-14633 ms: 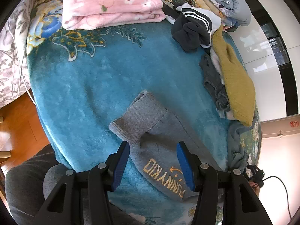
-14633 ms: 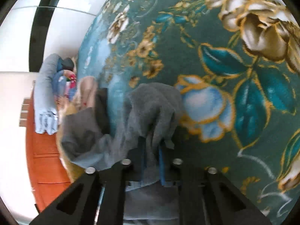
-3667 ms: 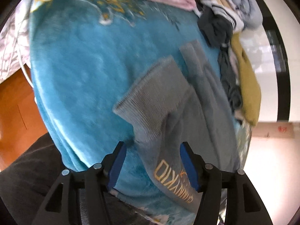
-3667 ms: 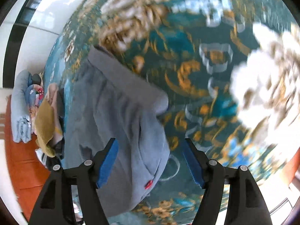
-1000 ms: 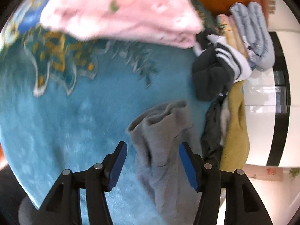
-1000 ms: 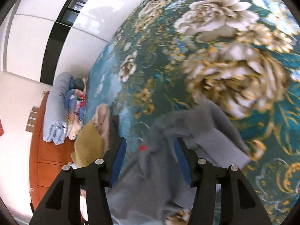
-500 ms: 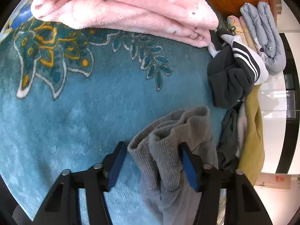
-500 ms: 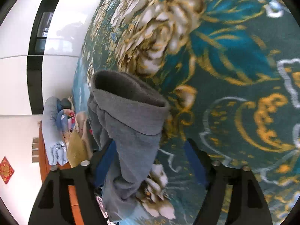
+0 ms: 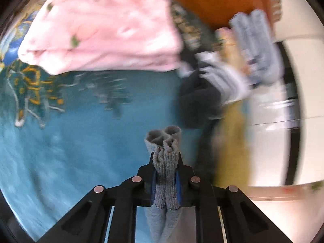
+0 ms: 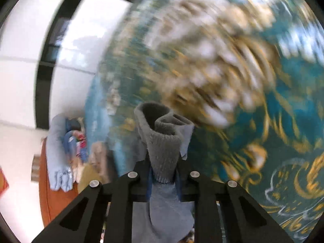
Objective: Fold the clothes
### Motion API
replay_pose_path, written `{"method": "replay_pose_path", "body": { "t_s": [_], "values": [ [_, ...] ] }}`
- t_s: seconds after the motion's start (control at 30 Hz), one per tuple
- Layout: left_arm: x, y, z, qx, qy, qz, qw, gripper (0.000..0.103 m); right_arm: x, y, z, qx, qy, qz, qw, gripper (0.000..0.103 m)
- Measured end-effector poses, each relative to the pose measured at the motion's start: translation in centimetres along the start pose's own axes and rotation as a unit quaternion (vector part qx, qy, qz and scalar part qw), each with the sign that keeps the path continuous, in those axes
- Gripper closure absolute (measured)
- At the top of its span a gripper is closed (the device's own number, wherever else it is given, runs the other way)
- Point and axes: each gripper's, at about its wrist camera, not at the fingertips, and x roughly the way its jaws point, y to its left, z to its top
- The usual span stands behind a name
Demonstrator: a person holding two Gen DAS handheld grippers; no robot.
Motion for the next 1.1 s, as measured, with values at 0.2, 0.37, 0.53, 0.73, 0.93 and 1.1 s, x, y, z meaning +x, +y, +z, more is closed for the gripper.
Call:
{"method": "replay_pose_path", "body": {
  "t_s": [0.2,0.37,0.53,0.73,0.93,1.1],
  "values": [
    [0.9,6.4,-1.2,-0.033,0.034,0.072,0.9963,0.086,-4.4,0.1,0.1,-0.067,-0.002,-0.019,0.998,0.084],
    [1.9,12.0,-2.2,-0.062,0.063,0.137,0.9867,0.086,0.3,-8.1,-2.2,-0.003,0.07,-0.124,0.99,0.084],
    [1.4,12.4,-2.2,-0.064,0.054,0.117,0.9897,0.086,0.1,-9.3,-2.6,0.013,0.066,-0.112,0.991,0.082],
    [2.1,9.2,-2.2,0.027,0.046,0.163,0.9852,0.086,0.8,-8.2,-2.9,-0.02,0.069,-0.131,0.989,0.076],
    [1.5,9.8,-2.3,0.011,0.041,0.157,0.9866,0.086,-1.4,-7.2,-2.5,-0.019,0.044,-0.12,0.992,0.047],
    [1.1,10.3,-2.4,-0.005,0.037,0.151,0.9879,0.086,-3.8,-2.2,-2.7,-0.102,-0.008,-0.123,0.987,0.042]
  ]
}}
